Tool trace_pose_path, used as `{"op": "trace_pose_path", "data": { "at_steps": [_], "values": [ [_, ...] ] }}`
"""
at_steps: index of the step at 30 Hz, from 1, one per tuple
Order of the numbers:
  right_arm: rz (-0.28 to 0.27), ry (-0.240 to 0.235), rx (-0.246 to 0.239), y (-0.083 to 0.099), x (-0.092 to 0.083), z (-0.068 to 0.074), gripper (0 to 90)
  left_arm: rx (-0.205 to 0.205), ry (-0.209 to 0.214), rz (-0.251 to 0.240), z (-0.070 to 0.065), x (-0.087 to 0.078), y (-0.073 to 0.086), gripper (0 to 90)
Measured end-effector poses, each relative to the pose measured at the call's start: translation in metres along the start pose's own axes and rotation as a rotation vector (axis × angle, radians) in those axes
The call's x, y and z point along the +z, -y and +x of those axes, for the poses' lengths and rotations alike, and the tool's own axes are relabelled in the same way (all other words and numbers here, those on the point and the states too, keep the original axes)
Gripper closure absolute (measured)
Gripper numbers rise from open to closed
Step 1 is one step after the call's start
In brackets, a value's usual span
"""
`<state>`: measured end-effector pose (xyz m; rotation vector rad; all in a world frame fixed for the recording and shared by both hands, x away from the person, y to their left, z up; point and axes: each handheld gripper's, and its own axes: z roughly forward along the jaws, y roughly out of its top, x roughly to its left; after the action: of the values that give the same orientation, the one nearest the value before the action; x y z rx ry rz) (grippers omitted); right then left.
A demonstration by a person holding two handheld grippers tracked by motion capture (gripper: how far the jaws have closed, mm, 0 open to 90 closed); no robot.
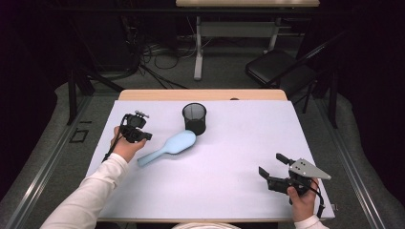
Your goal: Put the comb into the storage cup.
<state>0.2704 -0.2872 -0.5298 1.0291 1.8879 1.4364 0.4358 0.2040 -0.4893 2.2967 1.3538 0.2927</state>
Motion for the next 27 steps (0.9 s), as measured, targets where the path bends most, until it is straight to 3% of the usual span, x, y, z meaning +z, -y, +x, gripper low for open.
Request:
{"op": "trace_pose_path", "data": {
  "at_steps": [7, 13, 27],
  "values": [
    [0.001, -0.004, -0.002, 0.0, 0.0, 0.0, 14.6, 0.023, 0.02, 0.059, -0.009, 0.016, -0.001, 90.0],
    [0.002, -0.005, -0.002, 0.0, 0.0, 0.0, 14.6, 0.042, 0.009, 0.097, -0.013, 0.025, 0.0, 90.0],
    [0.003, -0.009, 0.001, 0.0, 0.0, 0.0, 14.6, 0.039, 0.027, 0.13, -0.015, 0.032, 0.01, 90.0]
  ]
}}
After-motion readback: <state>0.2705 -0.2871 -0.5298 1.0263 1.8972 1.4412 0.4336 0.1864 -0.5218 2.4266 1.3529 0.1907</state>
